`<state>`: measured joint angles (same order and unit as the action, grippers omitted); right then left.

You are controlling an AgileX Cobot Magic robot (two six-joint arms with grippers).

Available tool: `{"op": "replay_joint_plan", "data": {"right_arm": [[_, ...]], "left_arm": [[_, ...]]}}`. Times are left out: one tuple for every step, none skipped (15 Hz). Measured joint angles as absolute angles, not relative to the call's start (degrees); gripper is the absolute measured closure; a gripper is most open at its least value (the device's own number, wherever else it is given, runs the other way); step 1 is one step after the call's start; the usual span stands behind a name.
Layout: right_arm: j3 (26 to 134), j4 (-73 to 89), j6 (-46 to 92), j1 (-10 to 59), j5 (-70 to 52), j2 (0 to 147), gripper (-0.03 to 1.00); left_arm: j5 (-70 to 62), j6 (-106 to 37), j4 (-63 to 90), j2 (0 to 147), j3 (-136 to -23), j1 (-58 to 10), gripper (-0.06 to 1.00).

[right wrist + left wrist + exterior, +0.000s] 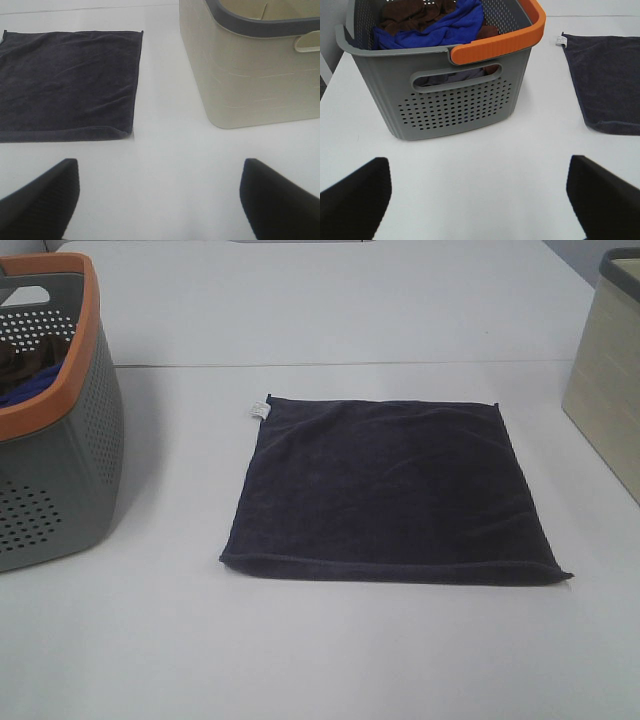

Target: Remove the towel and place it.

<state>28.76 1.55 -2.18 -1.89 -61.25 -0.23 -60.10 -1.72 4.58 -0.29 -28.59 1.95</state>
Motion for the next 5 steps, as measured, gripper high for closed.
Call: {"op": "replay_joint_plan", "data": {"right_arm": [[28.76, 1.55, -2.18, -1.89, -61.25, -0.23, 0.19], [28.76, 1.55, -2.18, -1.89, -61.25, -0.23, 0.19], [28.76, 1.55, -2.18, -1.89, -61.25, -0.23, 0.19], [28.76, 1.55, -2.18, -1.89, -61.25, -0.23, 0.19], [28.76, 1.55, -2.18, -1.89, -61.25, -0.23, 0.19]], "left_arm": [[-60.1, -1.72, 4.58, -0.29, -28.59, 1.95, 0.05], [-60.1, -1.72, 4.58, -0.29, -28.59, 1.95, 0.05], [-60.1, -1.72, 4.58, -0.29, -28.59, 1.95, 0.05], [-60.1, -1.72, 4.58, -0.29, -28.59, 1.95, 0.05], [-60.1, -1.72, 4.58, -0.29, -28.59, 1.95, 0.05]]}}
